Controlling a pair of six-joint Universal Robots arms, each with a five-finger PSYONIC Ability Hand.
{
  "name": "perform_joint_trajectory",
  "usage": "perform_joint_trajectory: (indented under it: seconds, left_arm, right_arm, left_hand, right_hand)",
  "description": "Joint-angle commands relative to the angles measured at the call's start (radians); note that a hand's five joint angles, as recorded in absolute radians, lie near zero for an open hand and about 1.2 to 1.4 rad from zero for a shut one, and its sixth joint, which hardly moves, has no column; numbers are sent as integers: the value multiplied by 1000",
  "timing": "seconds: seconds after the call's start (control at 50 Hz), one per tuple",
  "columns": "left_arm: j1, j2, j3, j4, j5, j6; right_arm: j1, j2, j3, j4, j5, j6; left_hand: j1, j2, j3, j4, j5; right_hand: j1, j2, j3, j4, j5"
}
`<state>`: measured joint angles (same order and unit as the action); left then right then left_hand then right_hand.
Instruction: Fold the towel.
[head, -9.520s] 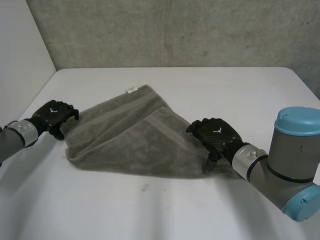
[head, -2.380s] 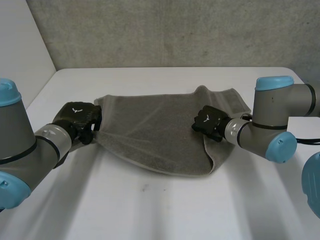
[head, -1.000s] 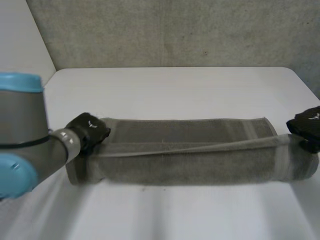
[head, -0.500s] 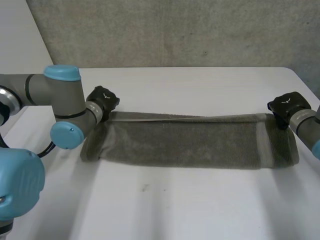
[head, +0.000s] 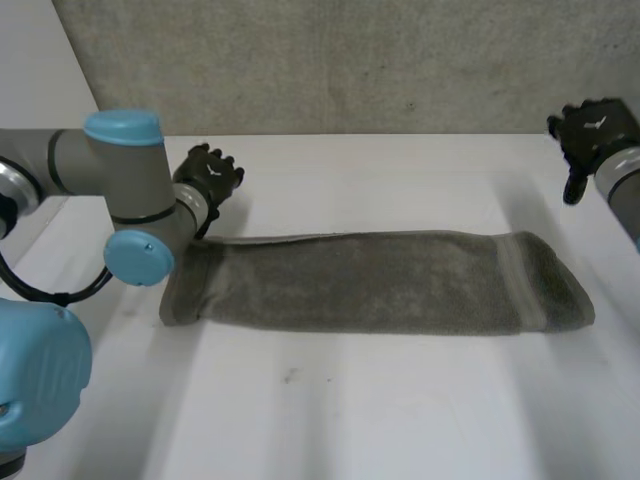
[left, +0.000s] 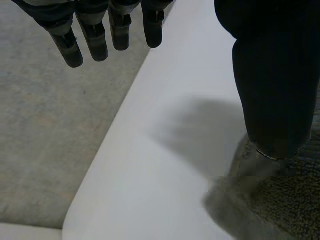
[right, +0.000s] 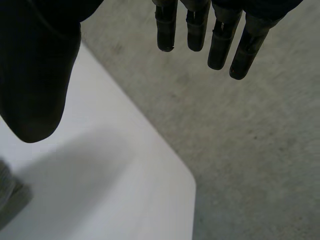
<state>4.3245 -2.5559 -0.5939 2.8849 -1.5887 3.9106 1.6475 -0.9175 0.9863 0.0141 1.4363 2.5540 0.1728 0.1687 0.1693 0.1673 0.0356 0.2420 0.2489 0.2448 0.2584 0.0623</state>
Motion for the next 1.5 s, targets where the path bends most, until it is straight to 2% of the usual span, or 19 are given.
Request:
perform_joint_trajectory:
  seconds: [0.02,0.16,0.3,0.4,0.44,0.62,0.72,0.76,0.88,0.94,1.1,1.18,1.24,1.28,1.34,1.38,1.4,1.44,1.5]
  left_arm:
    - [7,160,-159,-10,-11,-145]
    - [14,365,-416,49,100,-310]
    - [17,468,-605,137,134,-321]
    - [17,505,-696,191,134,-321]
    - [15,510,-718,205,134,-323]
    - [4,516,-770,235,133,-329]
    - [3,516,-785,244,133,-329]
    - [3,516,-791,252,133,-330]
    - [1,519,-808,272,131,-332]
    - [4,523,-816,274,131,-332]
    - [15,559,-834,275,133,-332]
    - [15,560,-840,277,131,-332]
    - [15,562,-843,277,131,-332]
    - [14,562,-846,277,131,-332]
    - [11,563,-853,278,131,-333]
    - [9,566,-857,280,131,-333]
    - [8,572,-863,283,130,-333]
    - [6,579,-871,289,130,-333]
    - [3,586,-883,301,130,-333]
  right_arm:
    - [-12,-146,158,53,-71,14]
    - [-87,-271,450,75,-131,8]
    - [-139,-328,656,28,-227,-24]
    - [-173,-325,759,-65,-269,-48]
    - [-181,-304,796,-135,-271,-57]
    - [-193,-205,807,-207,-261,-107]
    - [-196,-182,802,-215,-261,-130]
    - [-199,-173,787,-220,-249,-132]
    - [-252,-167,739,-214,-195,-133]
    - [-337,-167,701,-212,-126,-219]
    - [-502,-176,631,-186,-102,-477]
    - [-495,-190,595,-166,-102,-466]
    - [-410,-257,566,-141,-102,-408]
    - [-272,-329,533,-131,-100,-345]
    - [-204,-346,517,-131,-100,-316]
    - [-50,-354,500,-132,-100,-273]
    - [-49,-354,500,-132,-100,-273]
    - [140,-348,485,-137,-93,-262]
    - [242,-336,480,-138,-90,-261]
  left_hand:
    - [2,6,5,7,-36]
    - [2,6,5,7,-36]
    - [2,6,5,7,-36]
    - [2,6,5,7,-36]
    - [2,6,5,7,-36]
    - [2,6,5,7,-36]
    - [2,6,5,7,-36]
    - [2,6,5,7,-36]
    - [2,6,5,7,-36]
    - [2,6,5,7,-36]
    - [2,6,5,7,-36]
    - [2,6,5,7,-36]
    - [2,6,5,7,-36]
    - [2,6,5,7,-36]
    - [2,6,5,7,-36]
    - [2,6,5,7,-36]
    - [2,6,5,7,-36]
    - [2,6,5,7,-36]
    - [2,6,5,7,-36]
  right_hand:
    - [-67,-74,-70,-84,-62]
    - [-67,-74,-70,-84,-62]
    - [-67,-74,-70,-84,-62]
    - [60,53,57,44,65]
    - [271,264,268,254,276]
    - [401,394,398,384,406]
    - [756,749,753,740,761]
    - [1152,1145,1149,1136,1157]
    - [1154,1147,1151,1138,1159]
    - [1154,1147,1151,1138,1159]
    - [1154,1147,1151,1138,1159]
    - [1154,1147,1151,1138,1159]
    - [1154,1147,1151,1138,1159]
    - [1154,1147,1151,1138,1159]
    - [1154,1147,1151,1138,1159]
    - [1154,1147,1151,1138,1159]
    - [1154,1147,1151,1138,1159]
    - [1154,1147,1151,1138,1159]
    - [1154,1147,1151,1138,1159]
